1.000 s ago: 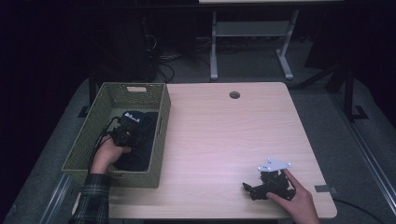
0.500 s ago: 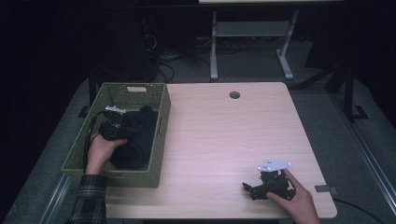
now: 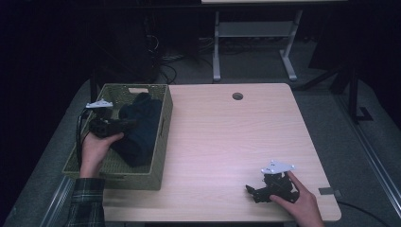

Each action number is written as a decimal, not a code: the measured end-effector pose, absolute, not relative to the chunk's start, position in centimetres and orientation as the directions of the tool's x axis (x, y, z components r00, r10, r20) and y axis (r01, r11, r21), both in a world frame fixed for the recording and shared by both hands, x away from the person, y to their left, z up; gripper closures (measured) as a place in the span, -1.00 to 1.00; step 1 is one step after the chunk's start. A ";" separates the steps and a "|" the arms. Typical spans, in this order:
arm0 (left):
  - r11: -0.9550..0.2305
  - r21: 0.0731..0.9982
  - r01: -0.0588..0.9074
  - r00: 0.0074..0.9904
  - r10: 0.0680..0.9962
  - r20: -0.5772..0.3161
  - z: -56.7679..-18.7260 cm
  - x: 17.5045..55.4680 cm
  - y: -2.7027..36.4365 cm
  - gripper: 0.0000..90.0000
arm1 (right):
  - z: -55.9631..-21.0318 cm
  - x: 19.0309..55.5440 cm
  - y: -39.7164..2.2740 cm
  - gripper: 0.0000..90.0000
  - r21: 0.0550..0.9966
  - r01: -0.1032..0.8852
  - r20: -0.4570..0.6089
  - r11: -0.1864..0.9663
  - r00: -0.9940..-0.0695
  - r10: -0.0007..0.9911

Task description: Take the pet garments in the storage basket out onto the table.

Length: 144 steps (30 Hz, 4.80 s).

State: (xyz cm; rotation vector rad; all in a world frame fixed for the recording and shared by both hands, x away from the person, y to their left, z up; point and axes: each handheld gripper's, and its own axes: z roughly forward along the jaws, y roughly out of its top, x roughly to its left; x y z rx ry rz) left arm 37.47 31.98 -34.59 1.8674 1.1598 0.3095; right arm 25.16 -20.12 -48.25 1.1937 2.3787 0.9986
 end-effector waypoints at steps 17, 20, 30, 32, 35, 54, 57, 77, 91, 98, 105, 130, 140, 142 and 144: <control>-0.106 0.878 0.467 0.566 0.798 -0.205 -31.4 35.7 32.4 0.68 | -48.2 25.2 -20.1 -1.00 0.698 0.585 0.042 0.414 -0.611 0.790; -0.078 0.896 0.438 0.578 0.787 -0.214 -30.5 35.3 32.5 0.68 | -48.2 25.2 -20.1 -1.00 0.698 0.584 0.042 0.414 -0.611 0.790; -0.079 0.936 0.344 0.656 0.733 -0.179 -27.5 34.1 30.8 0.69 | -48.2 25.2 -20.1 -1.00 0.698 0.586 0.045 0.412 -0.610 0.791; -0.078 0.939 0.334 0.672 0.718 -0.179 -27.2 34.0 30.2 0.69 | -48.2 25.2 -20.1 -1.00 0.698 0.586 0.045 0.412 -0.610 0.791; -0.082 0.943 0.322 0.694 0.698 -0.177 -26.9 34.0 29.3 0.69 | -48.2 25.2 -20.1 -1.00 0.698 0.587 0.047 0.411 -0.610 0.791; -0.121 0.950 0.287 0.798 0.579 -0.167 -26.1 34.5 23.6 0.69 | -48.2 25.2 -20.1 -1.00 0.697 0.587 0.046 0.412 -0.610 0.791; -0.138 0.949 0.284 0.815 0.557 -0.162 -26.2 34.6 22.3 0.69 | -48.2 25.2 -20.1 -1.00 0.697 0.588 0.047 0.411 -0.610 0.791; -0.196 0.943 0.269 0.869 0.471 -0.150 -26.8 34.9 17.3 0.69 | -48.2 25.2 -20.1 -1.00 0.698 0.584 0.044 0.413 -0.611 0.790; -0.232 0.934 0.270 0.894 0.422 -0.153 -28.2 35.5 13.4 0.69 | -48.2 25.2 -20.1 -1.00 0.699 0.584 0.044 0.413 -0.611 0.790; -0.284 0.914 0.289 0.904 0.396 -0.163 -30.4 36.1 10.8 0.69 | -48.2 25.2 -20.1 -1.00 0.699 0.584 0.044 0.413 -0.611 0.790; -0.333 0.899 0.285 0.914 0.376 -0.151 -31.9 36.4 8.9 0.69 | -48.2 25.2 -20.1 -1.00 0.698 0.584 0.044 0.413 -0.611 0.790; -0.528 0.773 0.352 0.908 0.392 -0.145 -41.8 38.4 2.3 0.68 | -48.2 25.2 -20.1 -1.00 0.696 0.590 0.049 0.410 -0.608 0.792; -0.600 0.707 0.374 0.908 0.392 -0.147 -44.7 38.5 0.9 0.54 | -48.2 25.2 -20.1 -1.00 0.695 0.590 0.048 0.411 -0.609 0.792; -0.596 0.706 0.383 0.906 0.392 -0.160 -44.8 38.5 0.9 0.32 | -48.2 25.2 -20.1 -1.00 0.697 0.586 0.044 0.413 -0.610 0.791; -0.590 0.711 0.382 0.906 0.391 -0.162 -44.6 38.5 1.0 0.11 | -48.2 25.2 -20.1 -1.00 0.695 0.590 0.048 0.411 -0.608 0.792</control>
